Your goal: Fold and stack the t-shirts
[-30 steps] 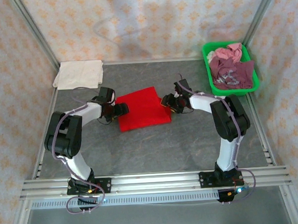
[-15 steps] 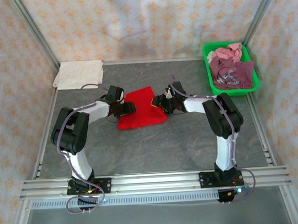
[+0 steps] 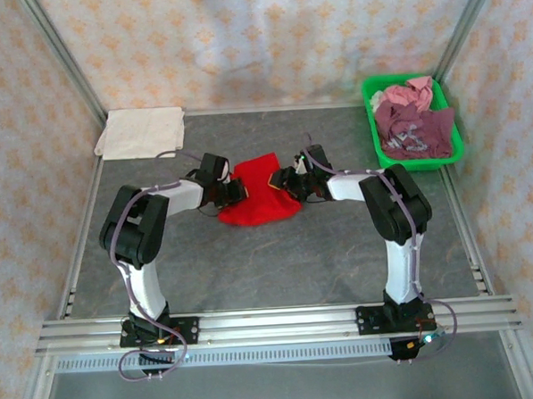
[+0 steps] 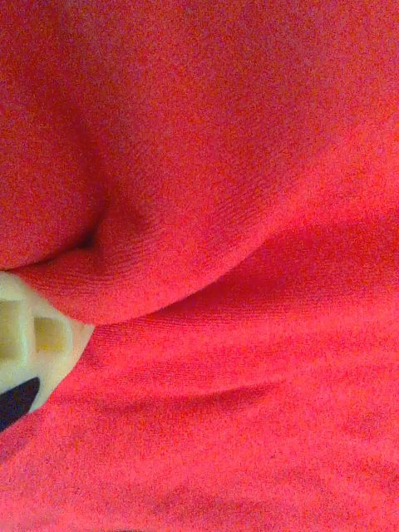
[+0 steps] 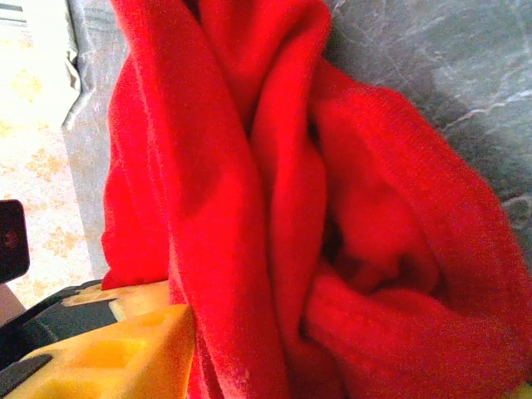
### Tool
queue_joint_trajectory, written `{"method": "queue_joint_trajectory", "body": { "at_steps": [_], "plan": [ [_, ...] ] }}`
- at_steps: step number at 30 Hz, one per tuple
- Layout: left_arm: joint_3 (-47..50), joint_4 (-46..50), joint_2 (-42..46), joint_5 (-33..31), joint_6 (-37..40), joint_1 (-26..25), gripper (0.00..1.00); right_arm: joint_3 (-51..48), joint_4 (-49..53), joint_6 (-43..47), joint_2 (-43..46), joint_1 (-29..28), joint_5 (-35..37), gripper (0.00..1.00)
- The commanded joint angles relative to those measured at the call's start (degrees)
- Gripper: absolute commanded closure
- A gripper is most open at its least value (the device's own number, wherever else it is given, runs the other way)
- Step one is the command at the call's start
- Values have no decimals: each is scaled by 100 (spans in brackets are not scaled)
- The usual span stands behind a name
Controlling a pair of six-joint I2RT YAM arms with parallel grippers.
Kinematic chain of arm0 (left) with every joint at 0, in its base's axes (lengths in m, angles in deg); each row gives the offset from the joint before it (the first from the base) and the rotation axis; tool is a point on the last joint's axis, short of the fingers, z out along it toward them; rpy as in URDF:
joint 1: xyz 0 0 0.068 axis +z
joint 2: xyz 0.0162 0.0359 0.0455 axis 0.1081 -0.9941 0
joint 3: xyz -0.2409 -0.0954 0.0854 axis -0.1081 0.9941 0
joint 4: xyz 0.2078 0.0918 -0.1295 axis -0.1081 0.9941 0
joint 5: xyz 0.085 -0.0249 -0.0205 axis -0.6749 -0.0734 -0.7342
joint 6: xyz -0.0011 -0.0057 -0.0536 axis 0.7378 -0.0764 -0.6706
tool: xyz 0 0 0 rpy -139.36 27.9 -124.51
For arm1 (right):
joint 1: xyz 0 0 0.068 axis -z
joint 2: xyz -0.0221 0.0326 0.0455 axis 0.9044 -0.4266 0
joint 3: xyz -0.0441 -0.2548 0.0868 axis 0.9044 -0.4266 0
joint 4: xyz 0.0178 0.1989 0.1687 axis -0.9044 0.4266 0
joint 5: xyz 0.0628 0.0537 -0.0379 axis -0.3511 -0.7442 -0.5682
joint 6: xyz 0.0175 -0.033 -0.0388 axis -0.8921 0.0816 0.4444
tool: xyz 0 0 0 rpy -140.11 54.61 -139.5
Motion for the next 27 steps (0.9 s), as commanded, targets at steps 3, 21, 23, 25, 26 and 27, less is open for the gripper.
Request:
{"method": "queue_joint_trajectory", "body": {
  "at_steps": [3, 21, 23, 25, 26, 27],
  "plan": [
    [-300, 667, 105, -333, 483, 47, 100, -16, -121, 124, 231, 45, 4, 44],
    [-4059, 3427, -626, -3232, 4438, 573, 100, -325, 10, 1220, 1466, 193, 1075, 7],
    [-4660, 3572, -949, -3253, 4990, 707, 100, -317, -39, 1148, 1384, 194, 966, 7],
    [-5320, 3780, -1285, -3164, 5328, 892, 100, -321, -42, 1120, 1342, 194, 896, 7],
    [-5700, 3890, -1498, -3109, 5464, 1000, 100, -312, -39, 1095, 1316, 194, 874, 7],
    [-6037, 4006, -1680, -3089, 5539, 1092, 100, -323, -22, 1074, 1316, 194, 860, 7]
  ]
}}
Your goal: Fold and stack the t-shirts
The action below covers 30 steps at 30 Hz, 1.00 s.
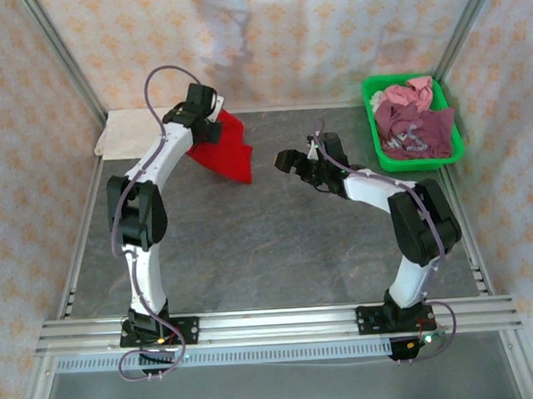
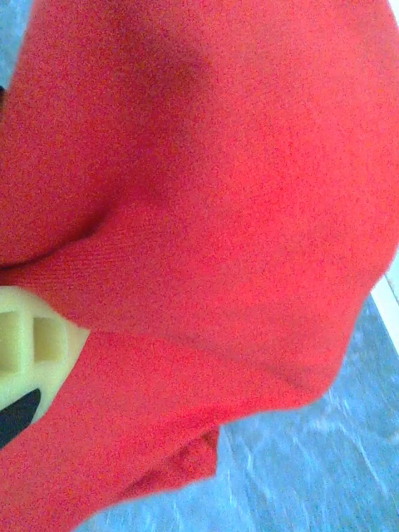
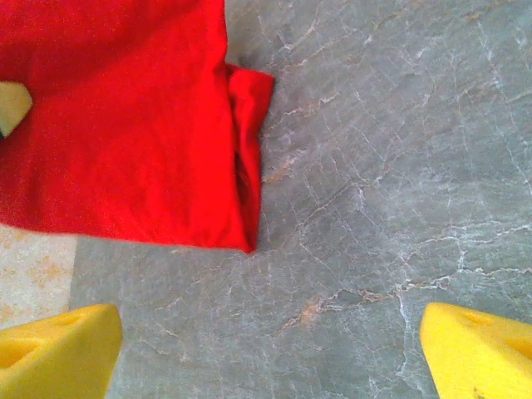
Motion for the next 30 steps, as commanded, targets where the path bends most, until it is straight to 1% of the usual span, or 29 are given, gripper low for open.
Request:
{"method": "queue_joint_trajectory", "body": {
  "at_steps": [1, 3, 5, 9, 10, 14, 16, 19, 21, 26, 30],
  "plan": [
    [-1111, 665, -517, -199, 952, 437, 100, -21, -220, -94, -59, 4, -163, 7],
    [-1785, 855, -883, -9, 1026, 653, 100, -69, -233, -166, -59, 0, -208, 7],
    [-2423, 1024, -1237, 324, 1100, 892, 100, -124, -236, -244, -56, 4, -231, 7],
    [-3317, 1160, -1707, 680, 1164, 1251, 100, -137, -61, -301, -72, 0, -275, 7],
    [-3453, 1146, -1767, 894, 1201, 1348, 100, -107, 47, -288, -76, 4, -271, 8],
    [-3678, 854, -1833, 1657, 1215, 1652, 100, -78, 338, -258, -111, 4, -243, 8],
    [-3735, 609, -1878, 1754, 1252, 1738, 100, -76, 441, -256, -144, 2, -218, 8],
    [-4285, 694, -2129, 2082, 1272, 1873, 100, -126, 464, -325, -165, -6, -219, 8],
    [-4483, 711, -2235, 2267, 1261, 1961, 100, -224, 391, -400, -141, -5, -201, 8],
    [-4482, 422, -2278, 2627, 1117, 2284, 100, -408, 385, -498, -18, -9, -165, 8],
    [-4476, 351, -2456, 2818, 1232, 2558, 100, -448, 501, -425, 155, -5, -140, 8]
  ]
}}
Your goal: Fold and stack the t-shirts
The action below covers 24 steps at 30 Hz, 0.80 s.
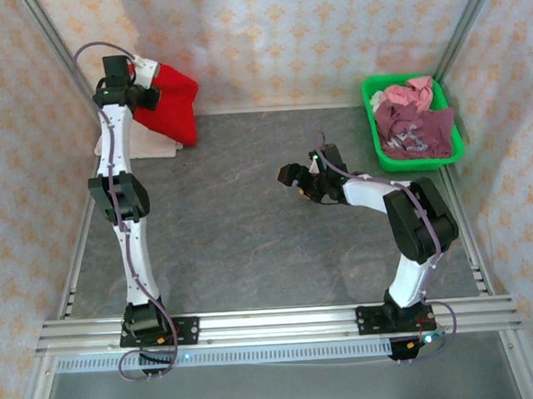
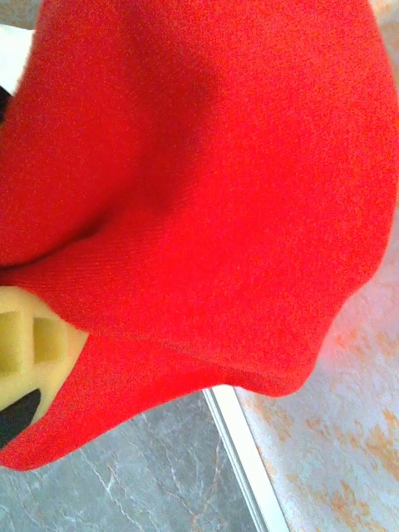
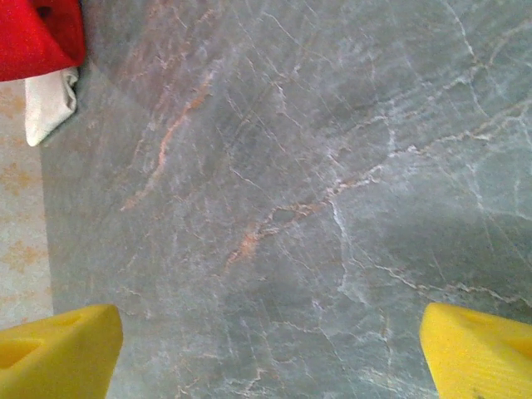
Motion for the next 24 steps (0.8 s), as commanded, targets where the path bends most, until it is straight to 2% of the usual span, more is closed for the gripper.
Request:
{"method": "queue_joint_trajectory", "body": {
  "at_steps": [1, 8, 11, 13, 15, 16, 20, 24],
  "plan": [
    [-222, -426, -248, 332, 66, 351, 100, -23, 159, 17, 280, -2, 79, 8],
    [-231, -767, -654, 424, 64, 762, 100, 80, 430, 27, 401, -34, 140, 8],
    [-228, -897, -767, -63, 119, 818, 94, 112, 494, 35, 414, -46, 150, 7],
    [-234, -1029, -754, -784, 109, 819, 55, 112, 483, 14, 424, -64, 167, 7],
    [-230, -1102, -584, -1381, 37, 823, 26, 133, 464, 16, 454, -81, 156, 7],
    [-231, -1165, -453, -1701, -118, 819, 18, 136, 454, 26, 480, -90, 187, 7],
    [-217, -1053, 196, -2158, -865, 823, 14, 215, 391, 141, 554, -95, 303, 7],
    [400, -876, 1248, -1590, -1828, 814, 1, 505, 613, 441, 630, -94, 467, 7]
  ]
}}
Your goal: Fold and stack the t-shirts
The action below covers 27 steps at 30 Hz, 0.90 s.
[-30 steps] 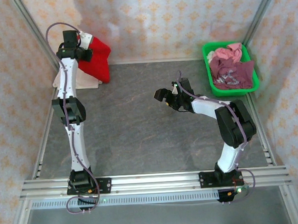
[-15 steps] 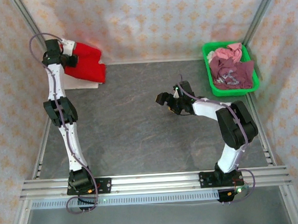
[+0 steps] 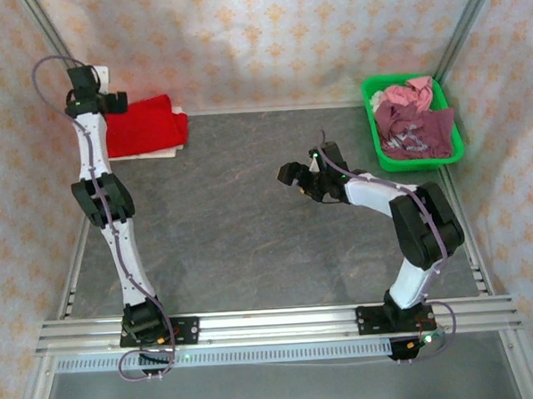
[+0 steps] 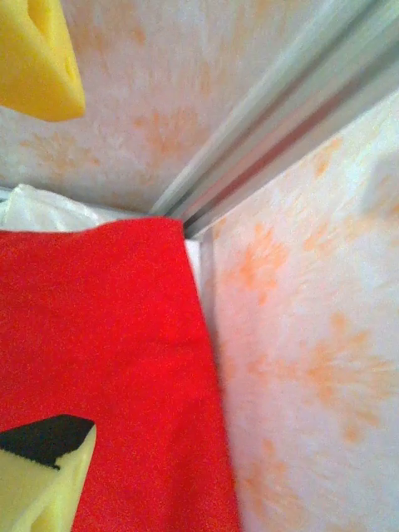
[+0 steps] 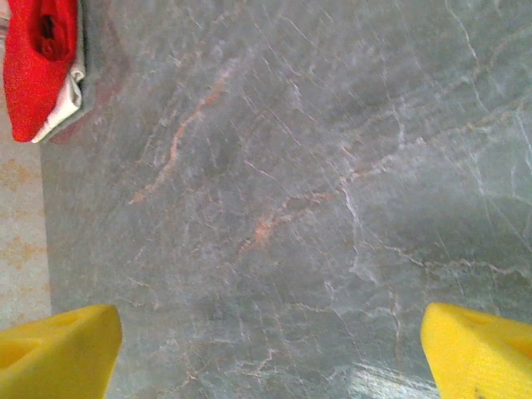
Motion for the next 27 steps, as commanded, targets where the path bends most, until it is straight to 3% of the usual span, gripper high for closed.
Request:
{"method": "queue_joint_trajectory", "body": {
  "at_steps": [1, 4, 8, 11, 15, 20, 24, 27],
  "plan": [
    [649, -292, 1565, 297, -1073, -29, 0, 360, 147, 431, 389, -25, 390, 7],
    [2926, -1443, 3011, 550, -1532, -257, 0, 307, 48, 852, 797, -18, 1075, 5],
    [5872, -2999, 4986, 331, -1877, -786, 0, -117, -449, 1548, 1557, 1, 2271, 0],
    [7659, -3781, 6226, -17, -2271, -1202, 0, -615, -965, 2220, 2216, 36, 3181, 1],
    [9928, -5018, 7588, -951, -2611, -1757, 0, -1334, -1563, 2893, 2959, 111, 4536, 1],
    [11600, -5483, 8219, -1762, -2155, -2296, 0, -2371, -2258, 3279, 3615, 204, 5728, 1],
    [12661, -5981, 8391, -2632, -1730, -2775, 0, -3113, -2508, 3756, 3906, 212, 5896, 1],
    [13005, -6329, 8168, -3098, -1561, -2815, 0, -3343, -2181, 3928, 4050, 268, 6184, 1]
  ]
}}
